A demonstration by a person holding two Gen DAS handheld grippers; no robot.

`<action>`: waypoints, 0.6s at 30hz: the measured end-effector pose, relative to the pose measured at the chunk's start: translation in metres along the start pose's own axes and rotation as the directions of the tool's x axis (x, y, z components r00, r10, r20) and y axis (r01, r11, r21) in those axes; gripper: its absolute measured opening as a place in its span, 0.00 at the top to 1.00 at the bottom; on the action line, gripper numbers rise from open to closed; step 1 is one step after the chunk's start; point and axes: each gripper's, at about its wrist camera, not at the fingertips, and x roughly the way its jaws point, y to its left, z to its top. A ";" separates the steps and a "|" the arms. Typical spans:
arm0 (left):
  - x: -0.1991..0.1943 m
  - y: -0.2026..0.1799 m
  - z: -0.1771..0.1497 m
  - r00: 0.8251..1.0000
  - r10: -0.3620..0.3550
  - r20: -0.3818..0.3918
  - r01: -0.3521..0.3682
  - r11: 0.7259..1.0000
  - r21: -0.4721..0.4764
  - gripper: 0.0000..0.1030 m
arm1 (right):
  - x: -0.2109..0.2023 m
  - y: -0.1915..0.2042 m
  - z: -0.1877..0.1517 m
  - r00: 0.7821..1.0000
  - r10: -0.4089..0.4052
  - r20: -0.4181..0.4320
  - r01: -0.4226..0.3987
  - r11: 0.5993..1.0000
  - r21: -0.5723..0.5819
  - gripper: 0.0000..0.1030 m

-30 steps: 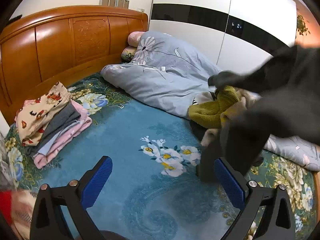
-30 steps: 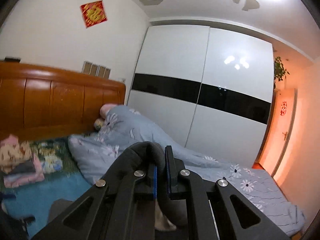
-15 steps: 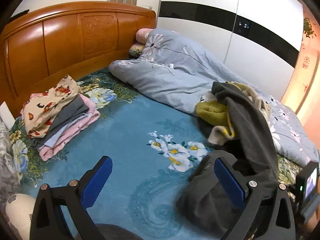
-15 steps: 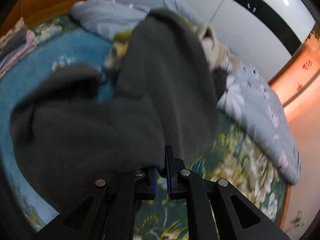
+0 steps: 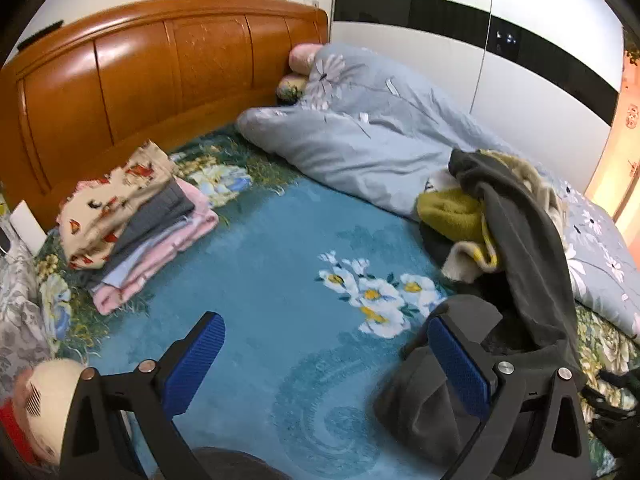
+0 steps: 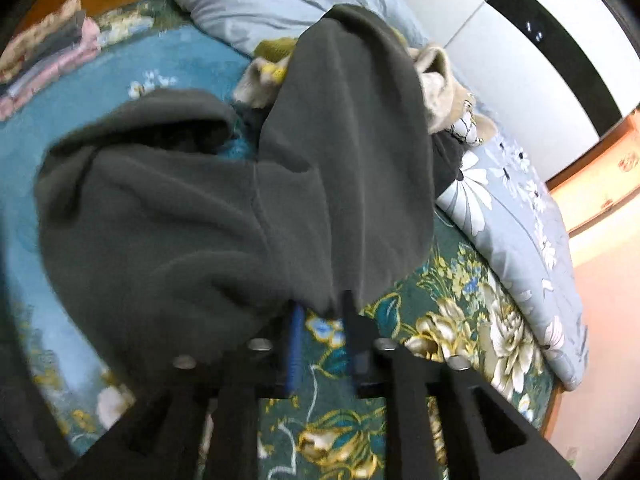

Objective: Fold clothes
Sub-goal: 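Pull the grey sweatpants out of the heap with the right gripper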

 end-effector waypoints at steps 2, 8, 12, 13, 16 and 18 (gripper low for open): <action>0.007 -0.004 -0.001 1.000 -0.015 -0.017 0.015 1.000 -0.002 0.00 | -0.018 -0.013 -0.001 0.999 0.029 0.024 -0.030 0.999 0.019 0.53; 0.033 -0.016 -0.016 0.990 -0.068 -0.120 0.066 0.998 -0.021 0.00 | -0.036 -0.050 0.023 0.992 0.054 0.116 -0.071 0.985 0.155 0.45; 0.039 -0.021 -0.026 0.989 -0.058 -0.139 0.061 0.998 0.014 0.00 | 0.001 -0.052 0.067 0.980 0.151 0.129 -0.184 0.934 0.307 0.45; 0.040 -0.022 -0.028 0.988 -0.058 -0.142 0.061 0.998 0.018 0.00 | 0.015 -0.046 0.084 0.974 0.183 0.134 -0.217 0.920 0.325 0.45; 0.041 -0.021 -0.030 0.985 -0.077 -0.156 0.079 0.997 0.007 0.00 | 0.041 -0.028 0.120 0.961 0.228 0.159 -0.266 0.917 0.297 0.45; 0.042 -0.020 -0.031 0.982 -0.089 -0.165 0.091 0.996 -0.001 0.00 | 0.065 -0.011 0.146 0.976 0.181 0.120 -0.205 0.950 0.234 0.45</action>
